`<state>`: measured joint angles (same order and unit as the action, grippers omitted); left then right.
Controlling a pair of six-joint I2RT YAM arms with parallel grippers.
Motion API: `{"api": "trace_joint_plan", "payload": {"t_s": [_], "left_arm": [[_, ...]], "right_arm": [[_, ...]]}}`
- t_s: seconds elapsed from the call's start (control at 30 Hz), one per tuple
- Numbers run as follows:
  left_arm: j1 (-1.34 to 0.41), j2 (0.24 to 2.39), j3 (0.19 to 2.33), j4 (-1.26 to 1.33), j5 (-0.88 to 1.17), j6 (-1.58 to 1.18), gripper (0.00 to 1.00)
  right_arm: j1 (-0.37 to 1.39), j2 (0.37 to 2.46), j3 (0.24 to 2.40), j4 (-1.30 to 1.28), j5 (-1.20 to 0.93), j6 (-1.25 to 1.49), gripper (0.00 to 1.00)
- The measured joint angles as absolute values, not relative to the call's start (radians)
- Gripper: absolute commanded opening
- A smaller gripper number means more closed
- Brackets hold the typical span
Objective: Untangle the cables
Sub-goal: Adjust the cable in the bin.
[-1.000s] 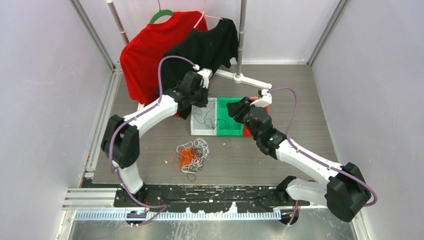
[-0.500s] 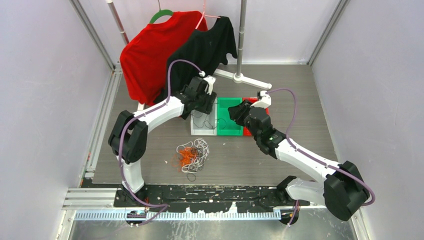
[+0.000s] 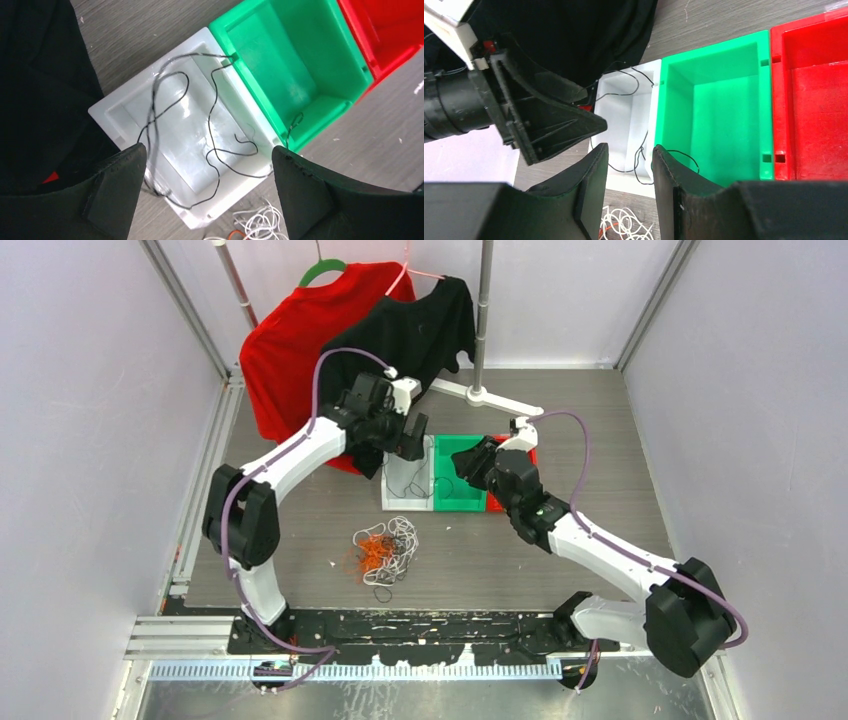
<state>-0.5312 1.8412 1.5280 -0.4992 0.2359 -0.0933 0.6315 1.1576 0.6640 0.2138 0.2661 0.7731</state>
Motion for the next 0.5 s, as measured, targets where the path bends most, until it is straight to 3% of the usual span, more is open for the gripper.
{"api": "trace_joint_plan", "payload": {"t_s": [0.5], "left_arm": [[-0.441,1.726,1.472,-0.489,0.408,-0.249,0.88]], "right_arm": [[0.631,1.381,0.802,0.258,0.170,0.889,0.46]]}}
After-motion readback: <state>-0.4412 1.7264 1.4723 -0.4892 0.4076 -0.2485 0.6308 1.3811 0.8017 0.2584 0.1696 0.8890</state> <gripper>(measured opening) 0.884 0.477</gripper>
